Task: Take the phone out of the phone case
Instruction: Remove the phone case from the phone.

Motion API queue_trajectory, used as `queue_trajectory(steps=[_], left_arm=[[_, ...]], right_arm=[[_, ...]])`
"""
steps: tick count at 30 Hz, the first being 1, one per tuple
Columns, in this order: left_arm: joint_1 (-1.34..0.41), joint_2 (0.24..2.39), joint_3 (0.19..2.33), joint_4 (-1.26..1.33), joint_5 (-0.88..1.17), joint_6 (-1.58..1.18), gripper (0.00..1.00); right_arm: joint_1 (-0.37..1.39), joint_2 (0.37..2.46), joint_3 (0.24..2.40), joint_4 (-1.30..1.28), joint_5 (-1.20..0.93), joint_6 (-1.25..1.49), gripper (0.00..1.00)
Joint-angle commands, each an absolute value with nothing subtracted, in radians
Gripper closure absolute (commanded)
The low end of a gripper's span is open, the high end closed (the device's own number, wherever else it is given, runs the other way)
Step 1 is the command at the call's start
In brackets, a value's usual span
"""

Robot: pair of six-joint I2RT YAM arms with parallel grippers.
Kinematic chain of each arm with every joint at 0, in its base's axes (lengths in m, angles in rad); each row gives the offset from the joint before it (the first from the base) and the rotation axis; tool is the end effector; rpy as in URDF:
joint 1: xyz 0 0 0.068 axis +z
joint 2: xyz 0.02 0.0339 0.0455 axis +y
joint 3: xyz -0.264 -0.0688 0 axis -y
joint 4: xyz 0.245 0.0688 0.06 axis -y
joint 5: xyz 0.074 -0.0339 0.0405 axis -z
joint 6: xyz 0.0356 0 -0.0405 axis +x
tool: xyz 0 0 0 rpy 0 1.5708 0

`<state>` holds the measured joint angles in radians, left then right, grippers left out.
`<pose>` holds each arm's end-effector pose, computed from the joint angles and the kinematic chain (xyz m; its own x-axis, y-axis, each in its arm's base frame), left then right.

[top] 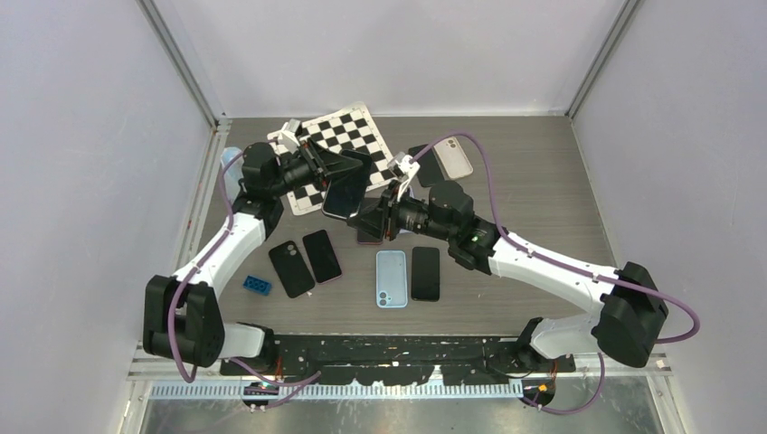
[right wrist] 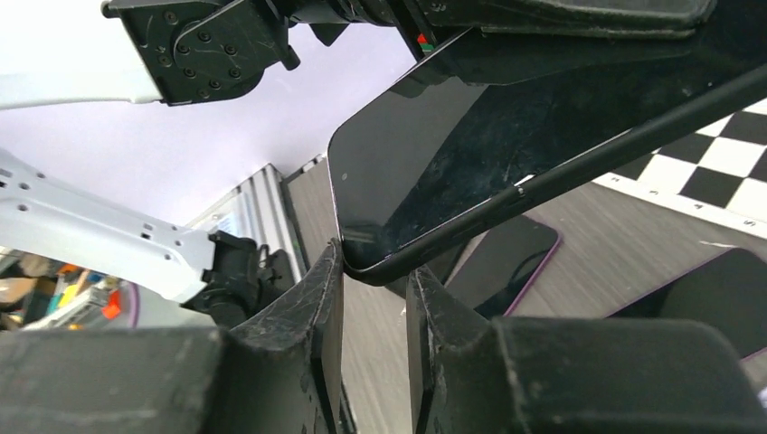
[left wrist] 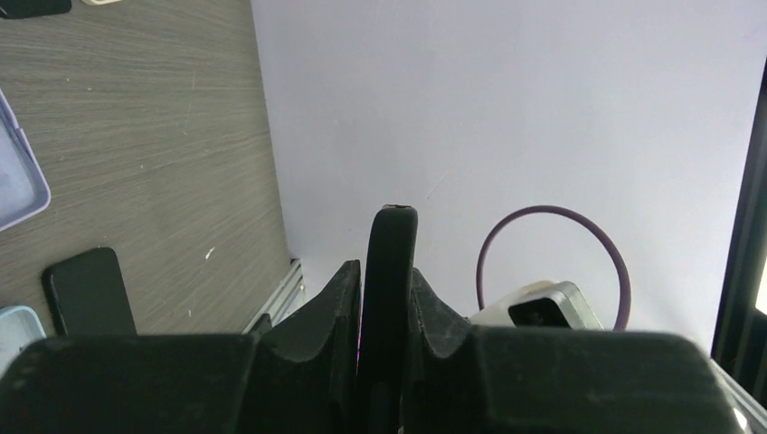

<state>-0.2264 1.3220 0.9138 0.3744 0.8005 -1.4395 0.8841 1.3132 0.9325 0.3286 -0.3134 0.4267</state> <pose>0.2890 -0.0928 0.3238 -0.8523 -0.5121 -0.1068 0.0793 0.0753 -0.9940 0.1882 0.2469 0.3278 -0.4153 0.1144 -0.9025 -0.8337 0.3489 0.4279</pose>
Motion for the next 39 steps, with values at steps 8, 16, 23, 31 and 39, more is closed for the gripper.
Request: queue_trajectory(steps=[8, 16, 23, 31, 39], left_arm=[[-0.270, 1.331, 0.926, 0.417, 0.838, -1.716, 1.00], [-0.259, 1.326, 0.927, 0.401, 0.793, -1.661, 1.00], [-0.236, 1.325, 0.873, 0.505, 0.708, -1.666, 1.00], [-0.238, 1.304, 0.815, 0.538, 0.593, -1.724, 1.00], [-0.238, 1.250, 0.773, 0.523, 0.467, -1.734, 1.00]], right_arm=[[0.907, 1.363, 0.961, 0.227, -0.059, 0.076, 0.87], [0.907, 1.273, 0.945, 0.190, -0.019, 0.138, 0.58], [0.896, 1.136, 0.862, 0.231, -0.063, 0.310, 0.23], [0.886, 1.096, 0.859, 0.285, -0.170, 0.539, 0.31], [0.881, 1.145, 0.889, 0.393, -0.335, 0.655, 0.63]])
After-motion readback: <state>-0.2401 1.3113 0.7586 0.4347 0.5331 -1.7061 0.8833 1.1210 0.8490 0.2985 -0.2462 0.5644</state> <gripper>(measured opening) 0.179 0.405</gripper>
